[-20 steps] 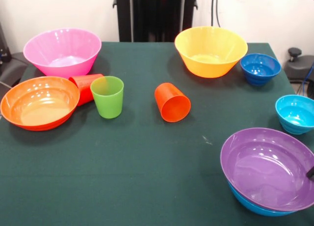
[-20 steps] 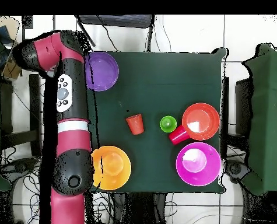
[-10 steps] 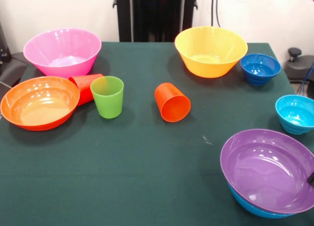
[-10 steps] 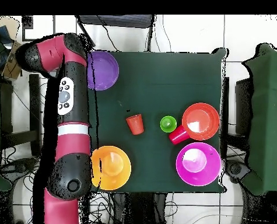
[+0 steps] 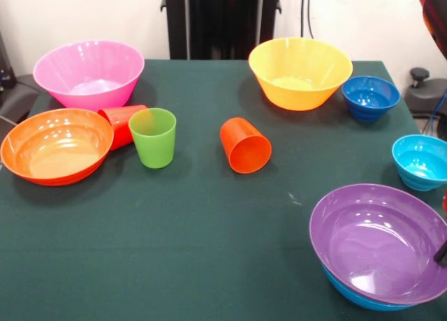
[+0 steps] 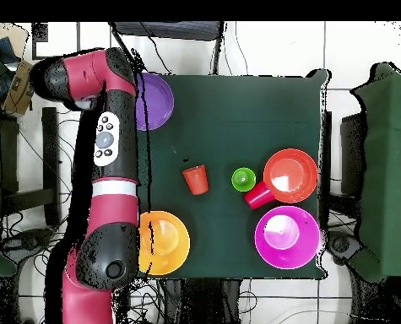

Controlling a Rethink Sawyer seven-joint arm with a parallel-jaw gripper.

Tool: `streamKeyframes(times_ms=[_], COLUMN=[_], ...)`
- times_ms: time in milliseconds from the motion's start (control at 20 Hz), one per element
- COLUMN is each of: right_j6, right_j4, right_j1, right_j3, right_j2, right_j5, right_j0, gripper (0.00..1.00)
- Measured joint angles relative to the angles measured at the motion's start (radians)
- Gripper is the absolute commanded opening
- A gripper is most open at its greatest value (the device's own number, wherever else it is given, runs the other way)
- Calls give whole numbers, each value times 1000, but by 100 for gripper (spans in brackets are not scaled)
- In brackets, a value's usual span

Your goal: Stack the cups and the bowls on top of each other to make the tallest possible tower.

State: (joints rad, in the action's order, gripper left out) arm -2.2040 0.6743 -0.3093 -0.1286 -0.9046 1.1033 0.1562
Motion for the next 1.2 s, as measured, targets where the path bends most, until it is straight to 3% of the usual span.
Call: streamKeyframes(times_ms=[750,1200], right_j6=[0,13], right_j4=[-87,-162], right_j1=[20,71], right_j3=[-44,-176], right_j2=[19,86], right_j5=[-5,-12], right_j0=[2,39], gripper=[0,0])
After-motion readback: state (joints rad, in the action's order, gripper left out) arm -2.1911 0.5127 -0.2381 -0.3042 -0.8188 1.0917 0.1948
